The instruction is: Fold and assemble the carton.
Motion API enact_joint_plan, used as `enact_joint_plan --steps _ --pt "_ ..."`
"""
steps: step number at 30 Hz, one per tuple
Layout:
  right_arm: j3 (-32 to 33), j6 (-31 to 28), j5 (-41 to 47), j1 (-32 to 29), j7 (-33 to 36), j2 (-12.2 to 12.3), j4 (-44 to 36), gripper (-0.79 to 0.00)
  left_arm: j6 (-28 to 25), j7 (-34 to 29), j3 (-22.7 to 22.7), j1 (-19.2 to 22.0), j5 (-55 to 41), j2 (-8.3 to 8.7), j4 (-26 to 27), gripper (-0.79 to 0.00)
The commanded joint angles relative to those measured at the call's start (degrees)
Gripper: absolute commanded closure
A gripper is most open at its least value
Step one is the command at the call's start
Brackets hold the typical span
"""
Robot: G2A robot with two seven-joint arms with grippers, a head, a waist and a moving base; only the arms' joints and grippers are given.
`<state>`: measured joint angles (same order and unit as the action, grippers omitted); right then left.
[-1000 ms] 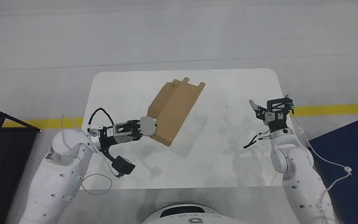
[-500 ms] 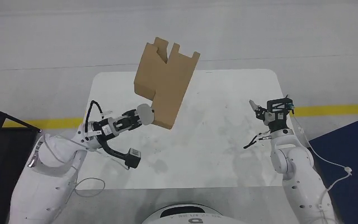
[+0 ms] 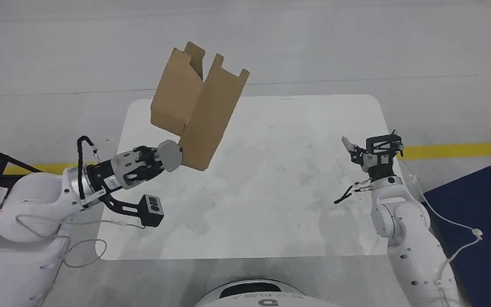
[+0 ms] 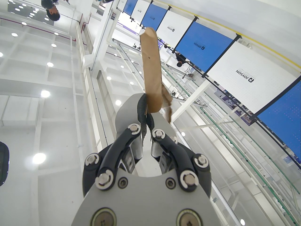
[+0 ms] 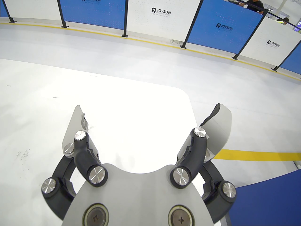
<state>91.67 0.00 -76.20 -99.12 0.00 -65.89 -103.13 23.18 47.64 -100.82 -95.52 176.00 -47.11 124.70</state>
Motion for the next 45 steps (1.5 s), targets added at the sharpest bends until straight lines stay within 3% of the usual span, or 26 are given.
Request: enact_joint_plan --steps 1,21,24,30,33,37,38,45 --pt "0.0 0.0 0.0 0.0 0.0 0.0 0.0 -0.785 0.01 0.01 -0.03 -0.01 0.0 0.0 0.01 0.0" --pt "0.0 0.0 0.0 0.0 0.0 0.0 0.0 -0.785 0.01 0.01 -0.03 -0.01 0.0 0.0 0.01 0.0" --pt "0.0 0.0 0.0 0.0 0.0 0.0 0.0 -0.785 -4.49 0.92 2.6 0.02 -9.21 -0.18 -1.9 0.0" --pt "0.0 0.0 0.0 0.0 0.0 0.0 0.0 -0.785 -18.11 11.67 9.46 10.0 -31.2 -0.19 -10.48 0.0" --pt "0.0 0.0 0.0 0.0 0.0 0.0 0.0 -0.785 -24.55 16.28 15.09 15.56 -42.37 -0.73 -15.76 0.0" --pt "0.0 0.0 0.0 0.0 0.0 0.0 0.0 -0.785 -37.65 20.87 23.33 23.13 -52.65 -1.63 -22.28 0.0" --pt "0.0 0.0 0.0 0.0 0.0 0.0 0.0 -0.785 -36.31 20.02 23.51 24.72 -52.22 -1.78 -22.77 0.0" --pt "0.0 0.0 0.0 0.0 0.0 0.0 0.0 -0.785 -36.31 20.02 23.51 24.72 -52.22 -1.78 -22.77 0.0"
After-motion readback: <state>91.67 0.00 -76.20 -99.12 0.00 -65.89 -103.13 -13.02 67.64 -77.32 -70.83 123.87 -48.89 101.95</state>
